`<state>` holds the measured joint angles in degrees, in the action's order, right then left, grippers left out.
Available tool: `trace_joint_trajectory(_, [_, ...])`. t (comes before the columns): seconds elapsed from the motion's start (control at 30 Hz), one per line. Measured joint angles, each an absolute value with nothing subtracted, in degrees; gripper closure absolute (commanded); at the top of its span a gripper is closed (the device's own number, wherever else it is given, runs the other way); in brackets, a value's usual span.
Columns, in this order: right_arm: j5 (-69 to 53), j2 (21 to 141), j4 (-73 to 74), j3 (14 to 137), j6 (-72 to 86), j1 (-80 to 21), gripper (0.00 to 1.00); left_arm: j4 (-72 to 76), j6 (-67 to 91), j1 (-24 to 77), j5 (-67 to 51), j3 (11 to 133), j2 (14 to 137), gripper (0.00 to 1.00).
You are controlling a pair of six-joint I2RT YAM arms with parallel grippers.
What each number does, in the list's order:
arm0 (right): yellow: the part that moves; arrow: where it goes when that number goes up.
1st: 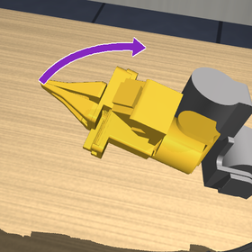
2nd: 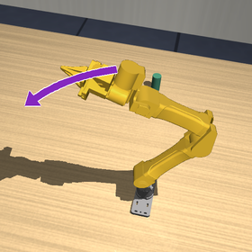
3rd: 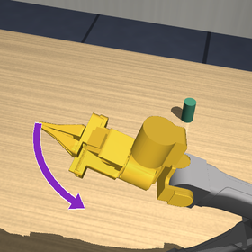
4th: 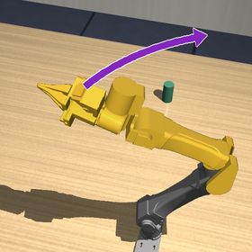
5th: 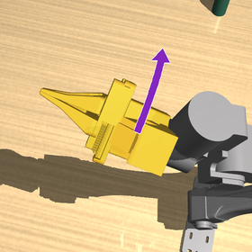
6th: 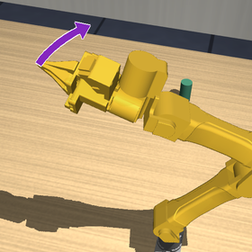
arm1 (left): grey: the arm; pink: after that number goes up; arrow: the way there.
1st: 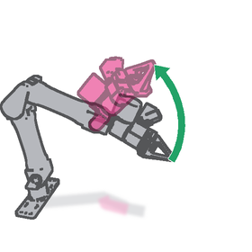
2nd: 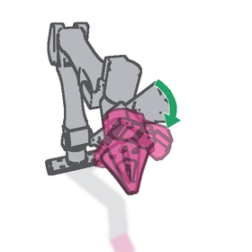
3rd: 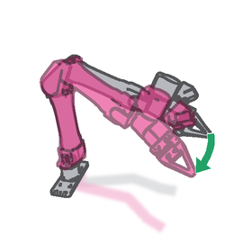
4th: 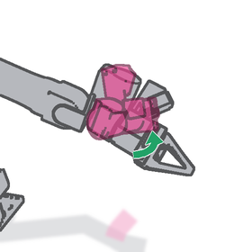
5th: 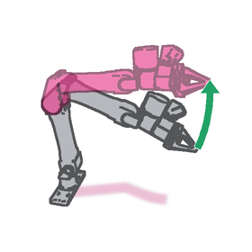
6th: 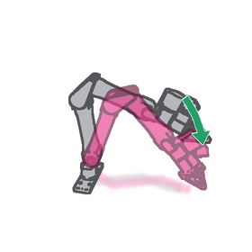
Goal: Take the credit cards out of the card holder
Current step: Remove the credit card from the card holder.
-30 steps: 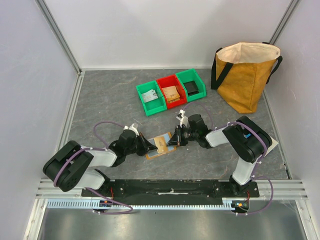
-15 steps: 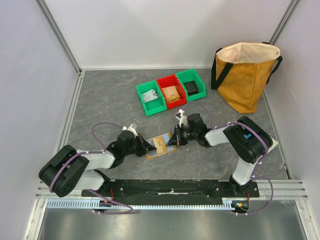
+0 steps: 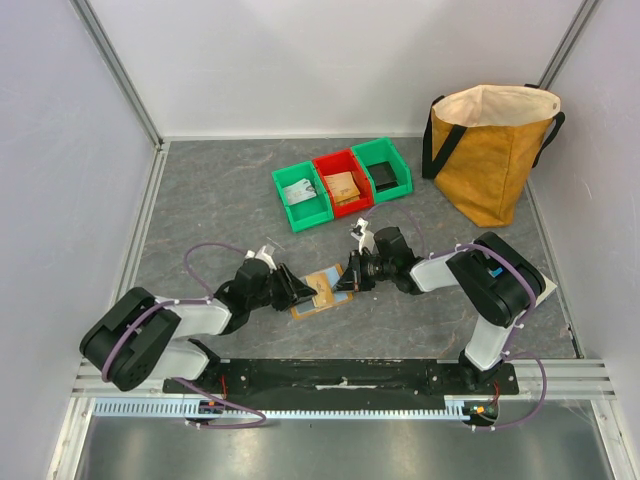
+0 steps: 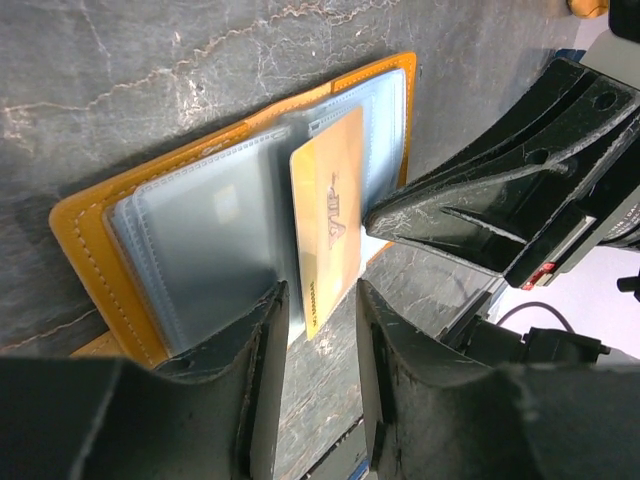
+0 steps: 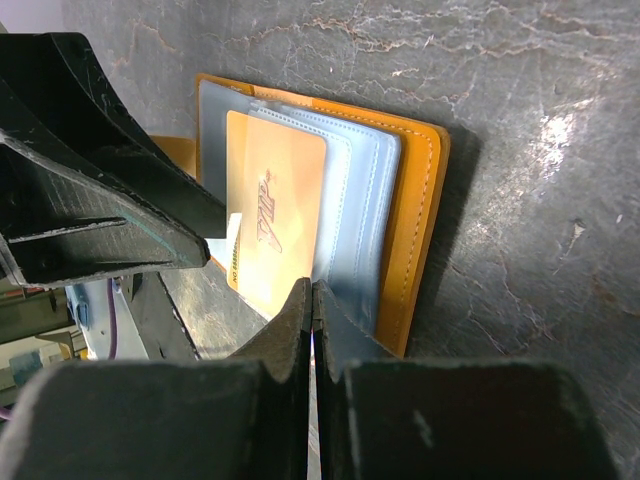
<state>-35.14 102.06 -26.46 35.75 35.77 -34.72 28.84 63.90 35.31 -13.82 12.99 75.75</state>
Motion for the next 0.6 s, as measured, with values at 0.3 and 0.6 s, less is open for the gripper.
trace_joint_trajectory(0.3, [-35.1,102.0,-26.4,35.7,35.7,-34.7,0.98,29.8,63.9,35.3,-13.6,15.2,79.8,0.82])
trace_joint_trajectory(0.6, [-35.1,102.0,-26.3,35.7,35.3,-34.7,0.98,31.5,63.9,34.8,-13.6,14.3,80.2,0.98])
